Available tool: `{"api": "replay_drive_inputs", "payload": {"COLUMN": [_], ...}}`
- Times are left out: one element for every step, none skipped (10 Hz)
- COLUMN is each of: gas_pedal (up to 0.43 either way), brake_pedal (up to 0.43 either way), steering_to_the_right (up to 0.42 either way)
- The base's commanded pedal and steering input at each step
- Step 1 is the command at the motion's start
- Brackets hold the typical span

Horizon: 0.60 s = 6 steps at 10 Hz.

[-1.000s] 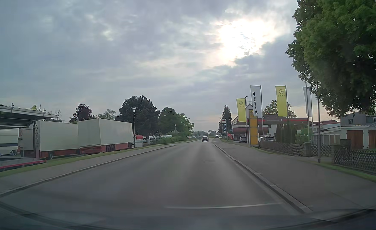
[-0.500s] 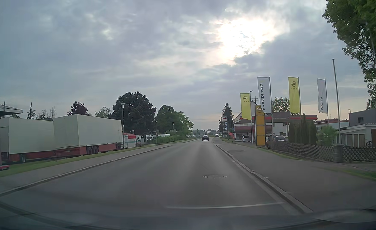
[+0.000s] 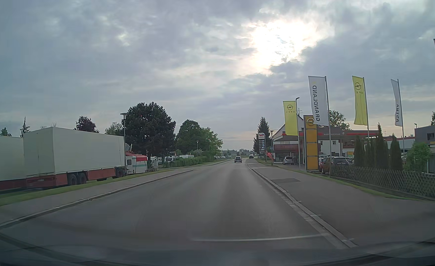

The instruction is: Follow the waypoints while adhering to traffic rules and regulations

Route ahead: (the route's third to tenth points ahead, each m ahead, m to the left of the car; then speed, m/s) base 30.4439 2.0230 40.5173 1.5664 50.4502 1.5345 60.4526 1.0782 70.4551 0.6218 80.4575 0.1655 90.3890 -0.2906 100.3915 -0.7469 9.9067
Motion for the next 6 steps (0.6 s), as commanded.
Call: {"api": "replay_drive_inputs", "payload": {"gas_pedal": [0.138,0.138,0.138,0.138,0.138,0.138], "brake_pedal": [0.0,0.0,0.0,0.0,0.0,0.0], "steering_to_the_right": [0.001,0.001,0.001,0.002,0.002,0.002]}}
